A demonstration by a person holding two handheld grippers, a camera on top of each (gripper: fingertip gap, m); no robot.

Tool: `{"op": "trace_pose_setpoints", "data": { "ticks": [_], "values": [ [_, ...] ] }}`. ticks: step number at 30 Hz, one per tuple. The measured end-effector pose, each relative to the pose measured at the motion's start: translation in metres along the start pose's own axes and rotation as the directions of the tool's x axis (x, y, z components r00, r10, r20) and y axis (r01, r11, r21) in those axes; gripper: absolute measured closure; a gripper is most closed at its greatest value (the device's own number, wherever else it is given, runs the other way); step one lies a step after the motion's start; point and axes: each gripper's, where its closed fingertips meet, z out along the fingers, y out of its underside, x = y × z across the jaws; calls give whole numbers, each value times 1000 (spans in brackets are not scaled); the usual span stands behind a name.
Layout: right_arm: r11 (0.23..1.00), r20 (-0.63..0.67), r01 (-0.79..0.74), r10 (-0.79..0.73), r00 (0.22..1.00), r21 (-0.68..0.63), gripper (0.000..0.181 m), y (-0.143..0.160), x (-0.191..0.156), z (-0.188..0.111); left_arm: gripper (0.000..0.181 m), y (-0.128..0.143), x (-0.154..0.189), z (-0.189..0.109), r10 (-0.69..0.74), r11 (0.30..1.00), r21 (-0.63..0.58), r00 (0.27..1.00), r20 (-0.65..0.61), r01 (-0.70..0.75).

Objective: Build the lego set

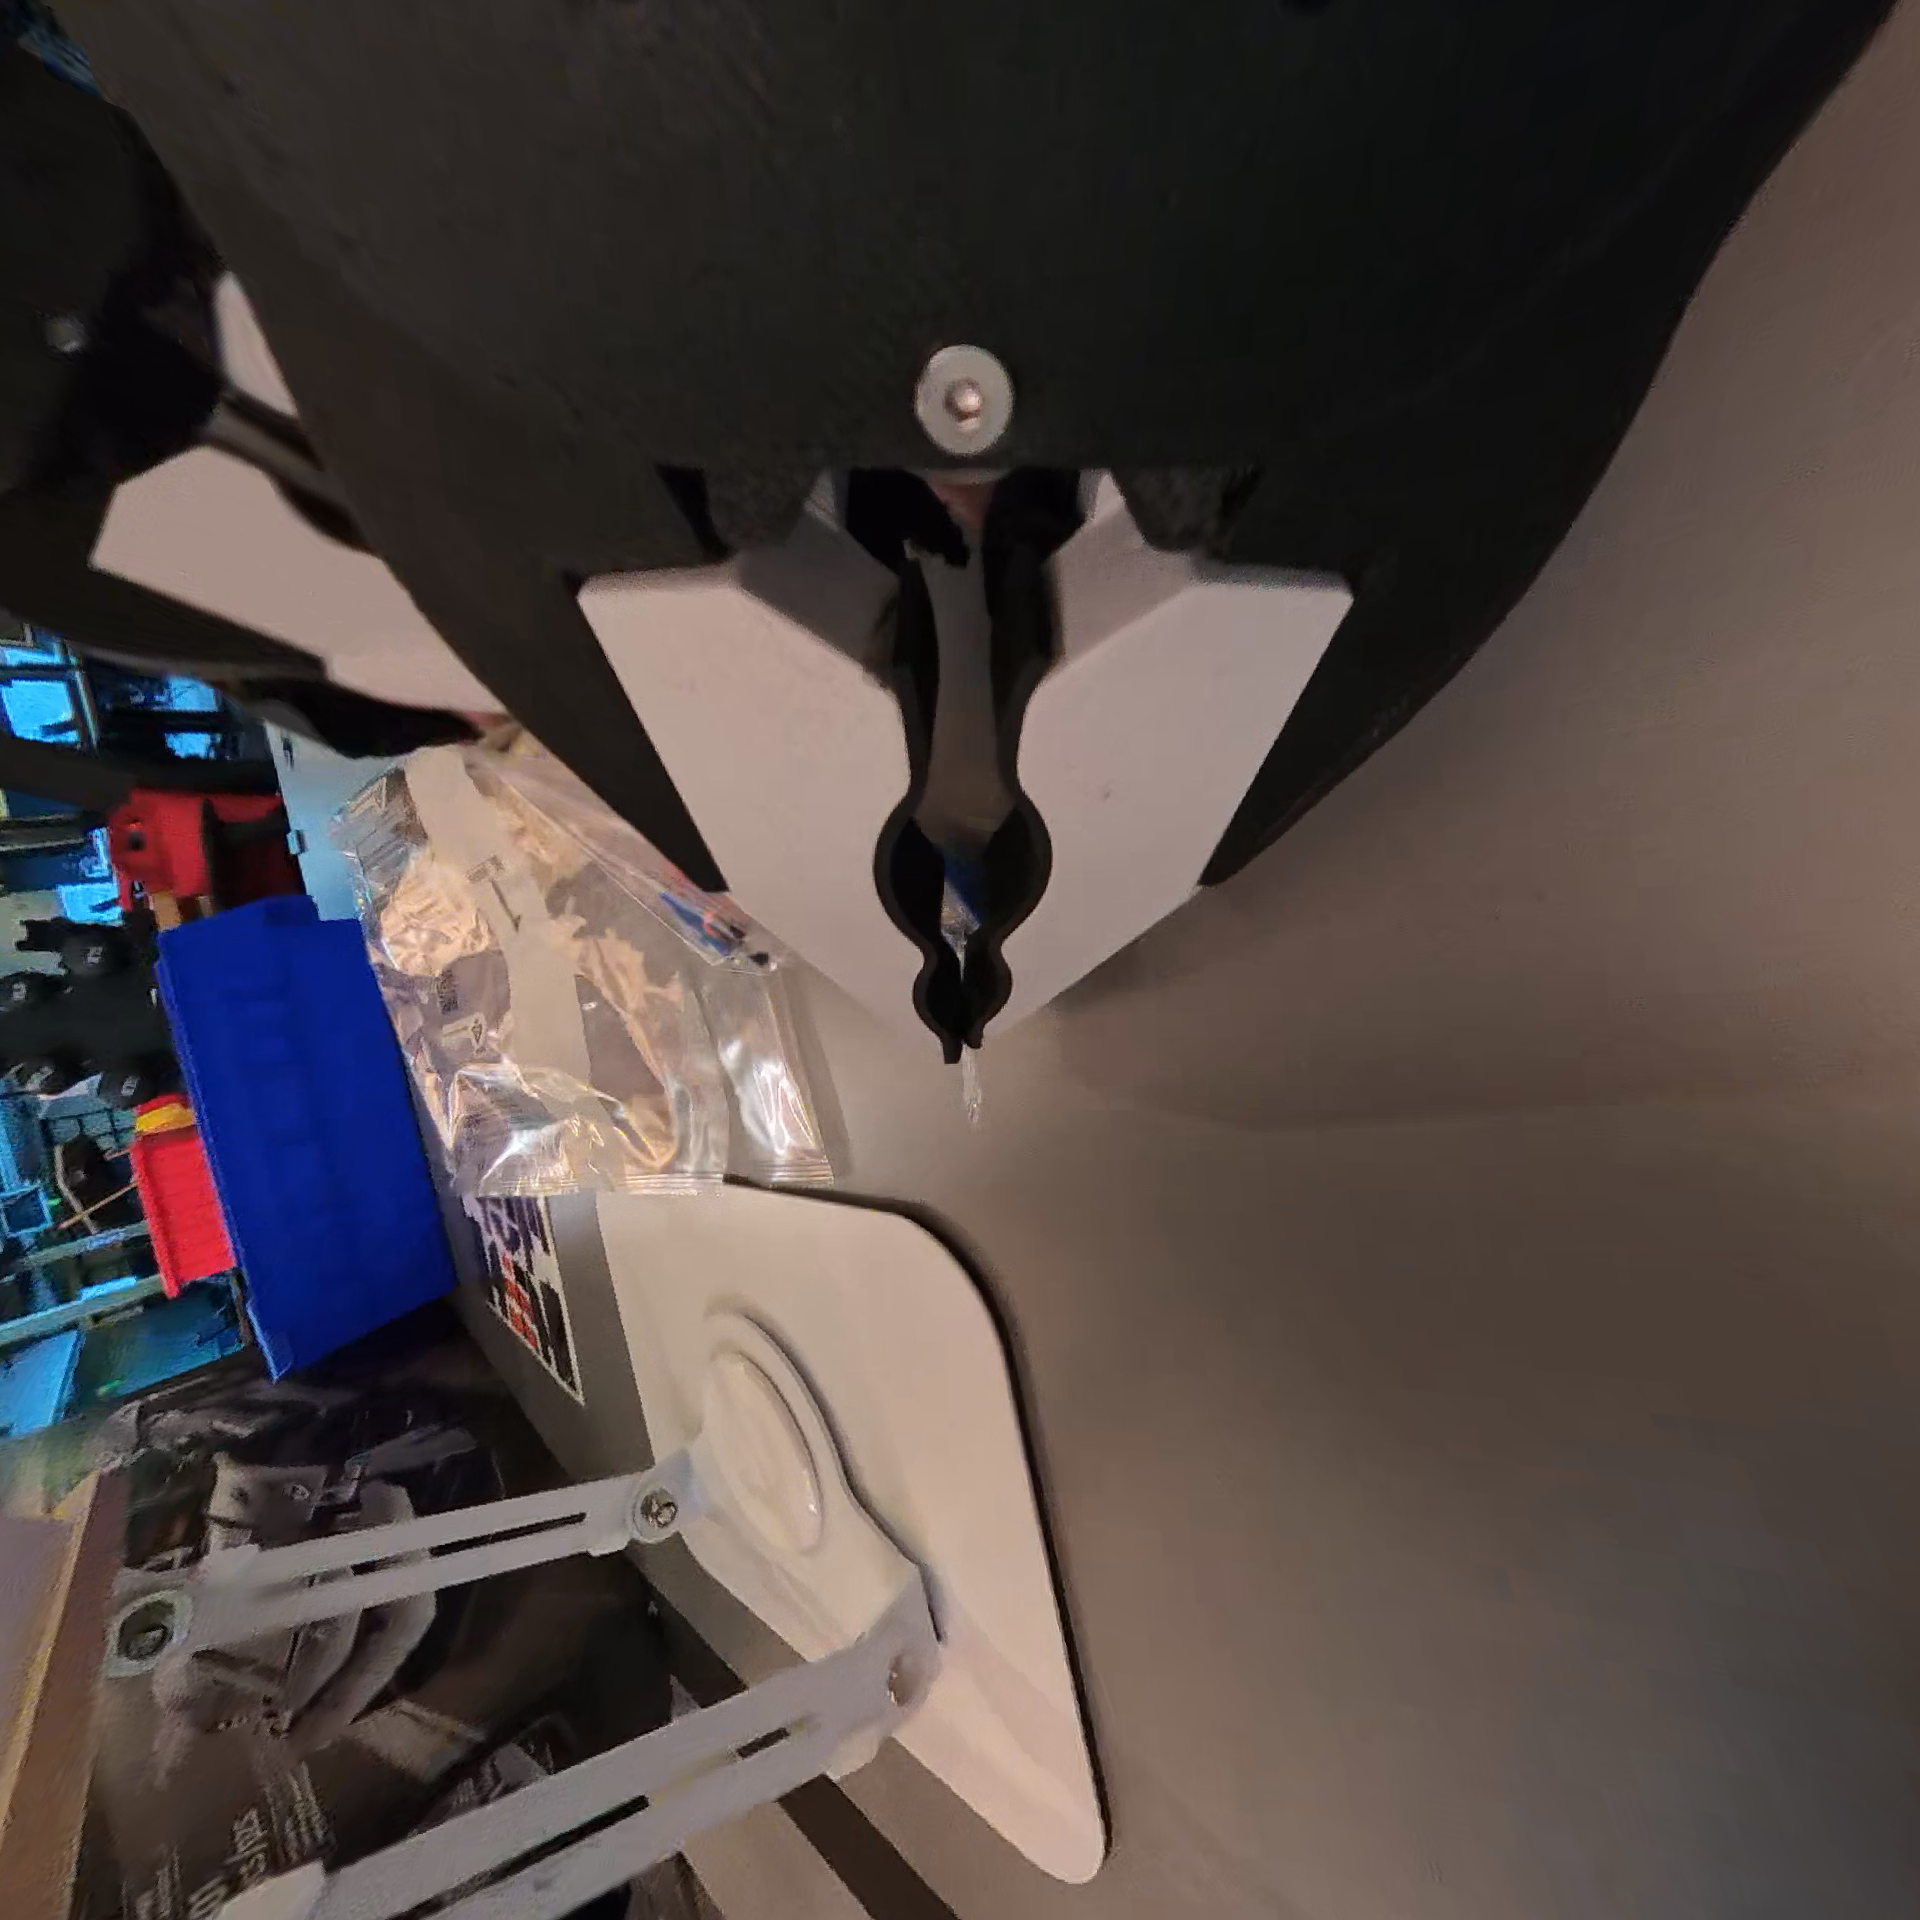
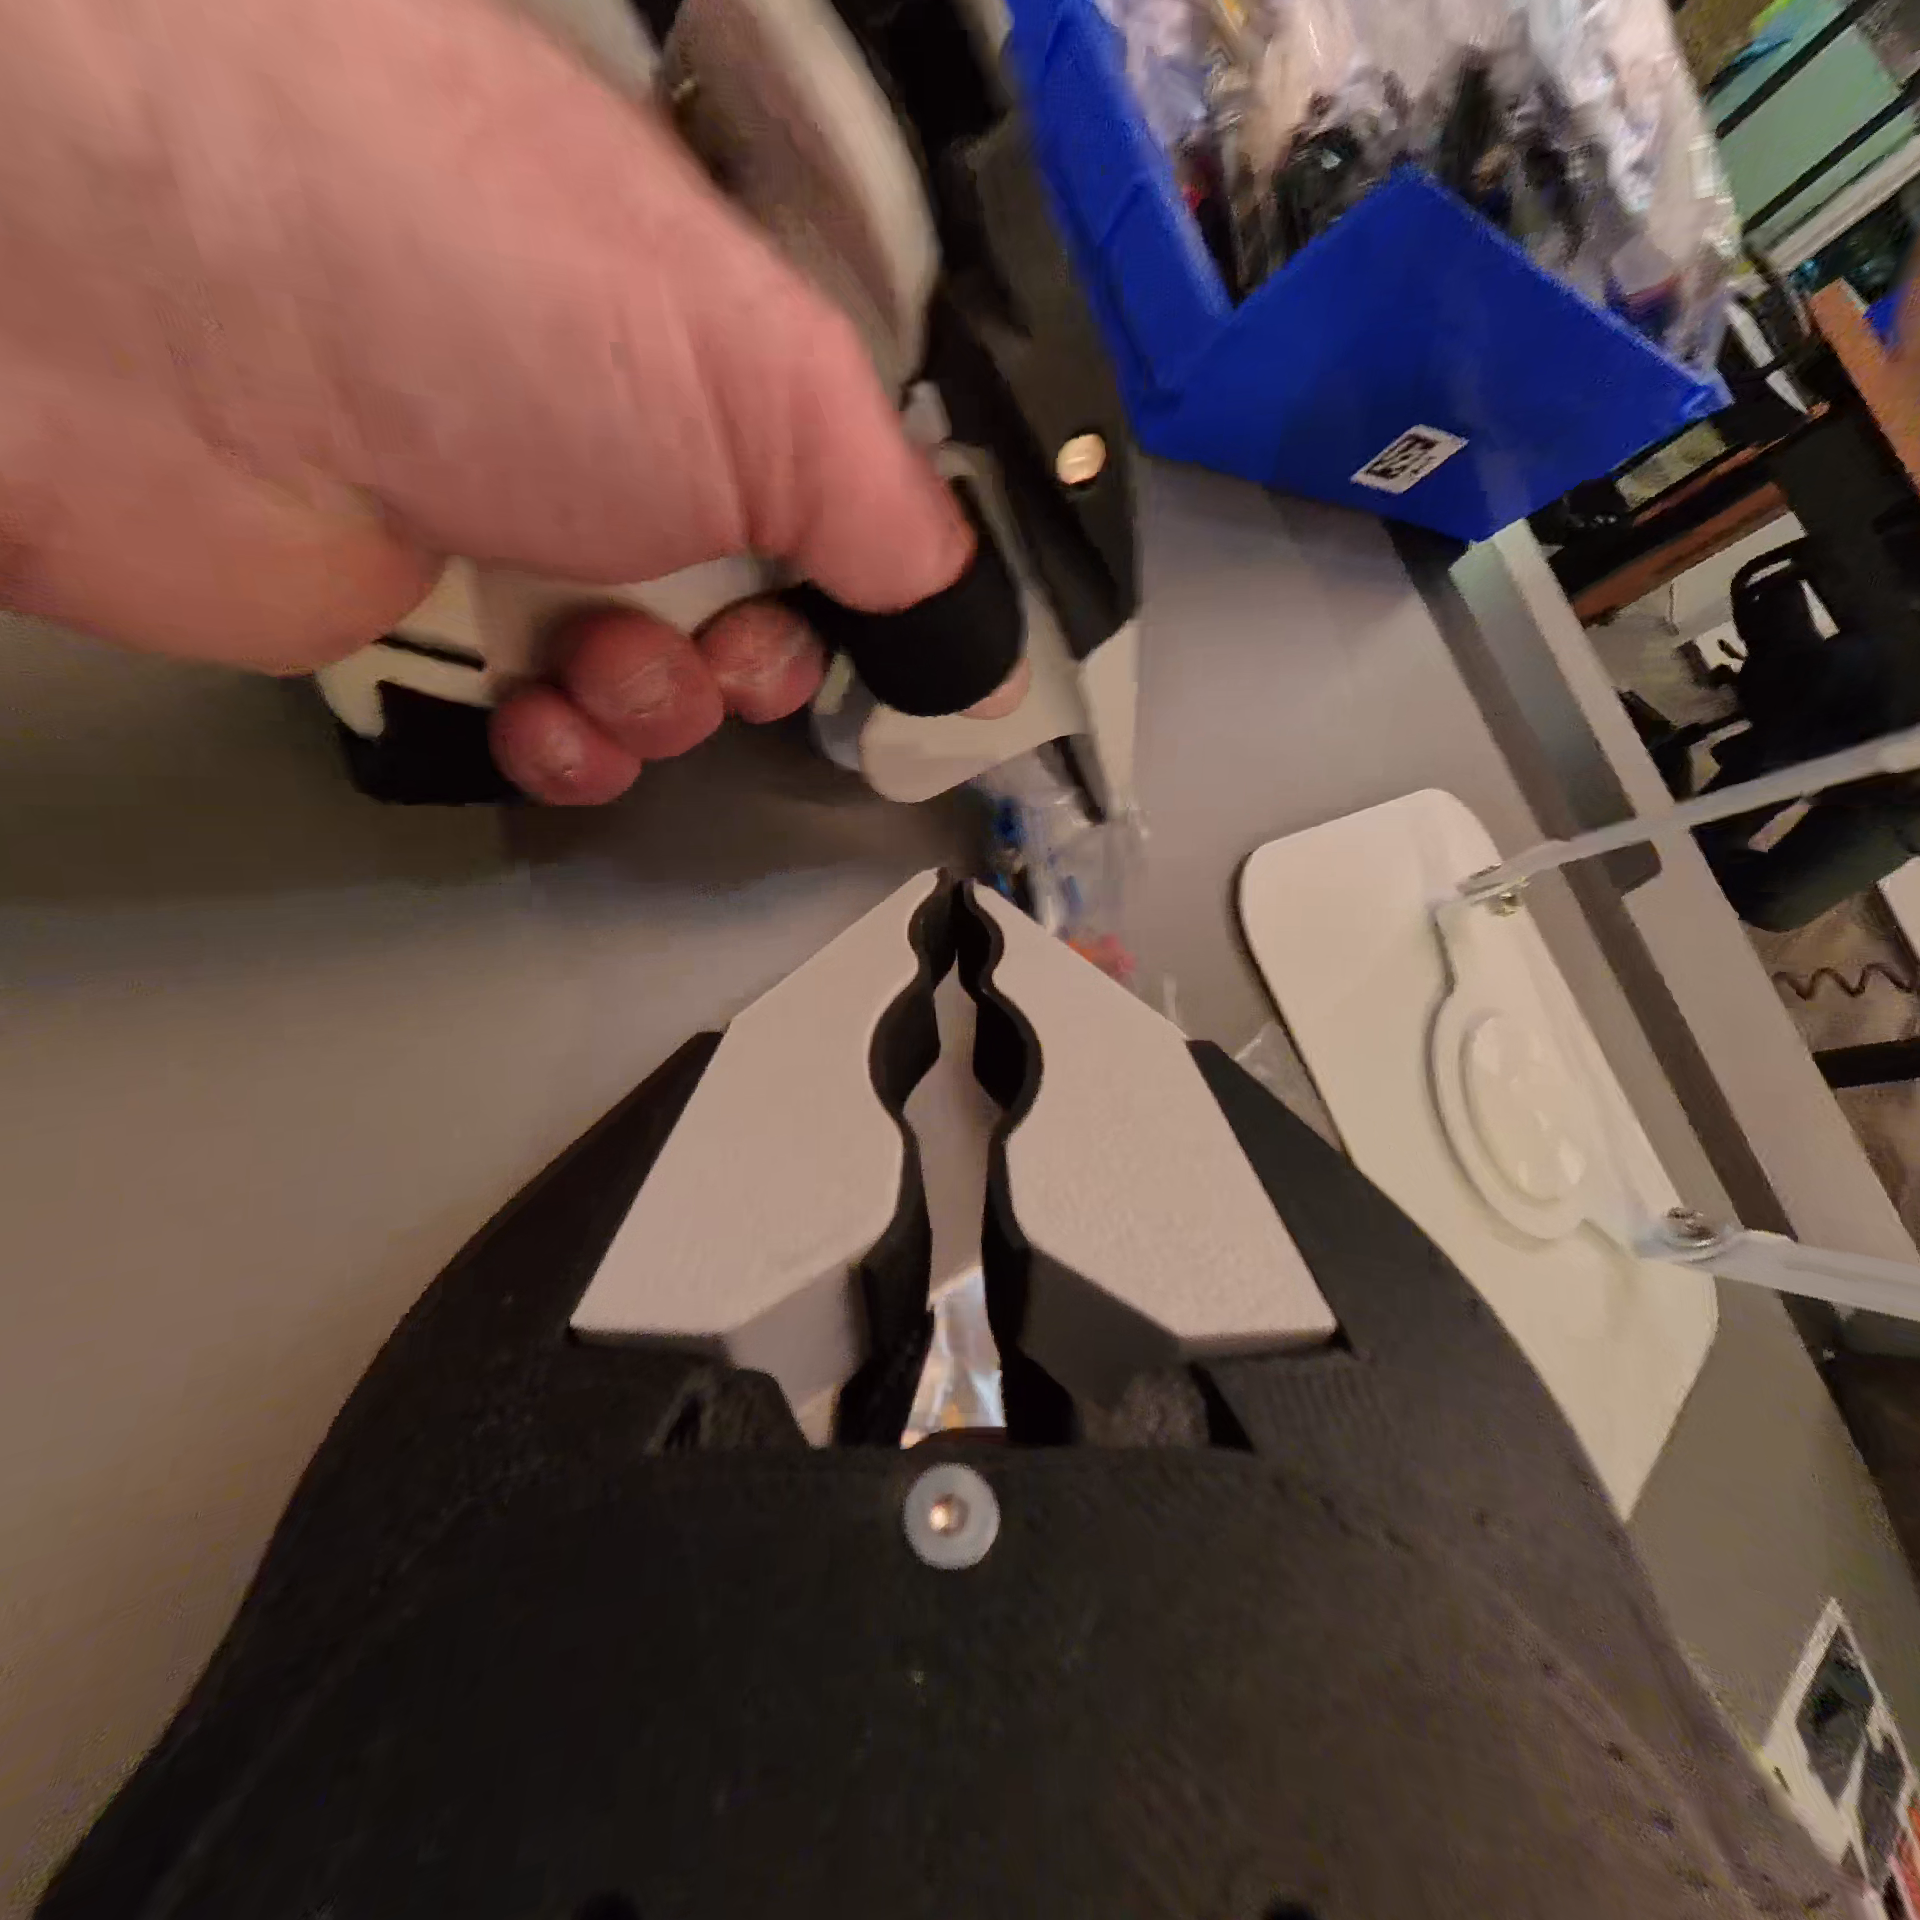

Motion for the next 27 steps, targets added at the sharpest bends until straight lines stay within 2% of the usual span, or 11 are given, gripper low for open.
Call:
{"op": "trace_pose_setpoints", "data": {
  "ticks": [3,8,11,13,16,18,21,22,24,27],
  "values": [
    [999,15,-54,53,998,10,181,-1,12,-8,181,-3,-1,-2,-37,999,7,999,-28,37],
    [986,67,-167,165,984,24,181,0,27,-14,181,1,5,-6,22,1000,-3,999,-29,-22],
    [969,89,-241,236,968,51,157,-4,42,-23,181,-2,12,-12,28,1000,-2,999,-46,-28],
    [959,115,-280,273,955,45,149,-3,50,-24,181,-3,15,-16,32,999,-6,998,-59,-32],
    [954,242,-298,293,925,-13,140,-1,41,-17,181,-7,22,-23,59,998,6,996,-62,-59],
    [945,336,-326,312,889,-14,139,-11,26,-16,181,-7,30,-26,66,998,0,995,-80,-67],
    [936,345,-350,341,874,-37,129,-19,18,-9,181,-8,35,-29,114,993,-2,992,-58,-115],
    [932,327,-358,358,875,-62,129,-18,18,-5,181,-8,38,-30,122,993,-3,991,-63,-122],
    [934,272,-342,358,893,-108,146,-12,20,4,181,-8,45,-30,139,990,-8,988,-70,-140],
    [941,223,-333,339,914,-63,180,-19,30,4,181,-10,52,-33,193,981,-5,979,-58,-194]
  ]
}}
